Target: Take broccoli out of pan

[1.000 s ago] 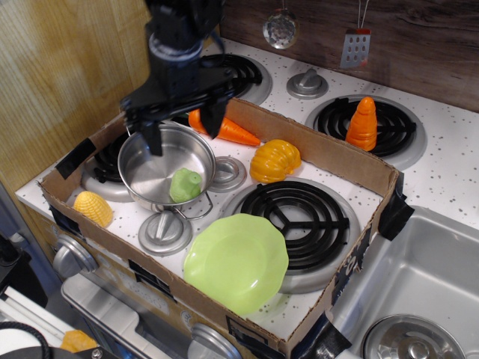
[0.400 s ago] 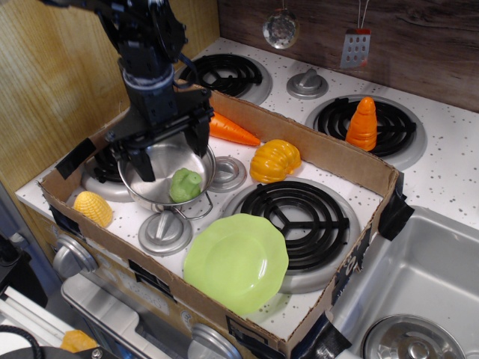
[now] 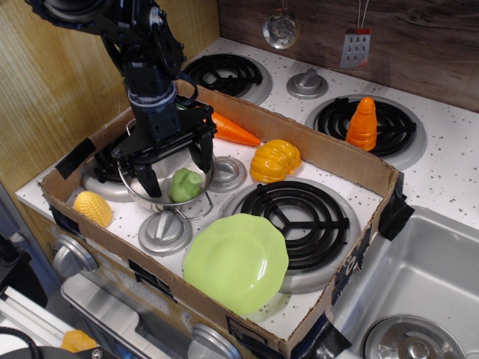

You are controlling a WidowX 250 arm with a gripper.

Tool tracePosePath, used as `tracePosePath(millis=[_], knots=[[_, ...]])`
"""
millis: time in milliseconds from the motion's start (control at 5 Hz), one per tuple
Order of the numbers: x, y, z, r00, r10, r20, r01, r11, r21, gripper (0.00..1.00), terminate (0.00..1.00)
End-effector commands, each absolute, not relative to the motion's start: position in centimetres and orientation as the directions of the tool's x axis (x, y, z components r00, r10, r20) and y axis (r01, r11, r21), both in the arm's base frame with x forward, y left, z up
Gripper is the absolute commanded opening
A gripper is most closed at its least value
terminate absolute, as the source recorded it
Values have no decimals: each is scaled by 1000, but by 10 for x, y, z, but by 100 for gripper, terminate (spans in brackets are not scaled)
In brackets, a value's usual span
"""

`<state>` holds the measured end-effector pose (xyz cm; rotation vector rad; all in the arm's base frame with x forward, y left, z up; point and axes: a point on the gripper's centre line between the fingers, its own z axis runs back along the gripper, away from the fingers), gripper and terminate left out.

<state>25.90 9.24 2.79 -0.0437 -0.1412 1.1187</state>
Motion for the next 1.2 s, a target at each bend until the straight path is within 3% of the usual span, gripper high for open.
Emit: tracePosePath(millis=[0, 400, 600, 1000], knots=[[262, 91, 29, 431, 896, 106, -888, 442, -126, 100, 0], [262, 91, 22, 426, 900, 94, -896, 434, -92, 100, 0], [263, 94, 23, 429, 899, 82, -897, 435, -78, 0, 0], [277, 93, 26, 481, 872, 86, -874, 485, -33, 0, 0]])
